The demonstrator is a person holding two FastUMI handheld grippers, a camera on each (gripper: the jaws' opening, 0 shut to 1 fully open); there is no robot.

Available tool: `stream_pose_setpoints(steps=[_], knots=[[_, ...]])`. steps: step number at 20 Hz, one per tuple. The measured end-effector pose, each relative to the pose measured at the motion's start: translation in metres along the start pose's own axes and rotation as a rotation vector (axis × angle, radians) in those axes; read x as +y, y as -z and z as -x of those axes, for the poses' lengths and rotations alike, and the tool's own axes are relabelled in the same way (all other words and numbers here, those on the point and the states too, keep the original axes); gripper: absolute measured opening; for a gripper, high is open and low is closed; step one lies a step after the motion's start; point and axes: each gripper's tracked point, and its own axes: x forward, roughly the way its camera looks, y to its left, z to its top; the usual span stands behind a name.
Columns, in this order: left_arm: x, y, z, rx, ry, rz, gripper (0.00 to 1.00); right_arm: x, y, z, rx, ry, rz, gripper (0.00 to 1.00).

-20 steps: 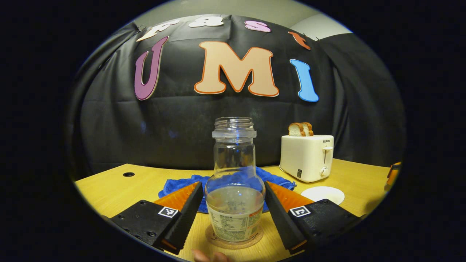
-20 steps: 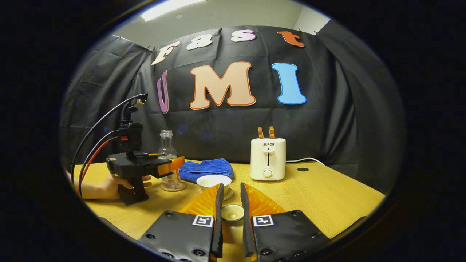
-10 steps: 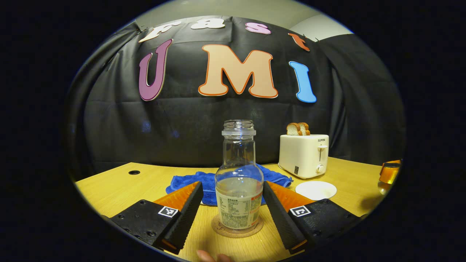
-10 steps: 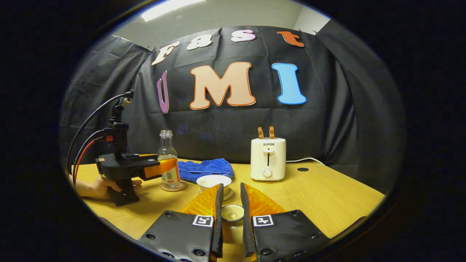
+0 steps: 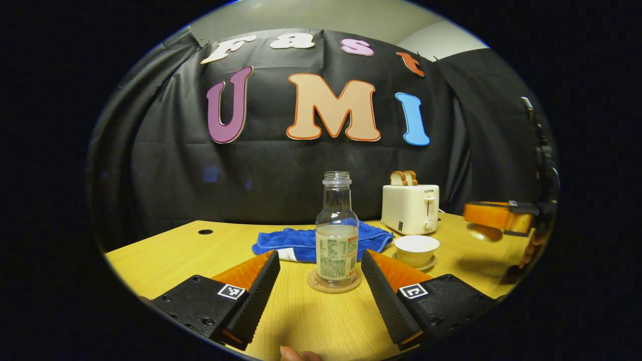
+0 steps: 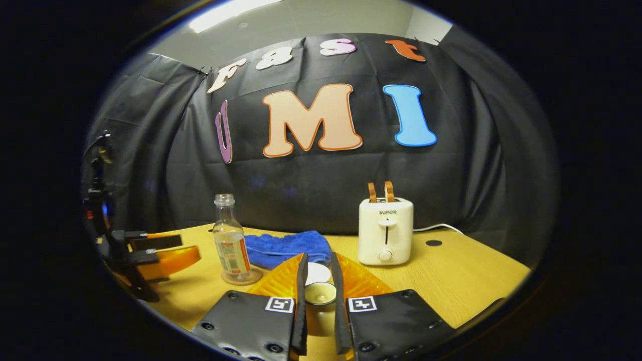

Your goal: Open the teacup lid with one hand, grasp the water bottle and pour water into the teacup with the other hand; after pouring, place the water bottle on the coaster and then close the teacup lid.

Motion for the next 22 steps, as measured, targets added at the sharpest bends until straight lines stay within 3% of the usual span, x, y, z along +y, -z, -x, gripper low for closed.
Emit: stream_pose_setpoints(steps=[3, 9, 22], knots=[[0.001, -0.002, 0.031, -0.001, 0.009, -0.003, 0.95, 0.018, -0.004, -0.038, 0.022, -0.023, 0.000, 0.25], [0.009, -0.003, 0.071, -0.006, 0.012, -0.005, 0.95, 0.031, 0.029, -0.089, 0.103, -0.022, -0.031, 0.25], [0.013, -0.002, 0.077, -0.002, 0.006, -0.006, 0.95, 0.021, 0.067, -0.105, 0.148, 0.021, -0.018, 0.25]])
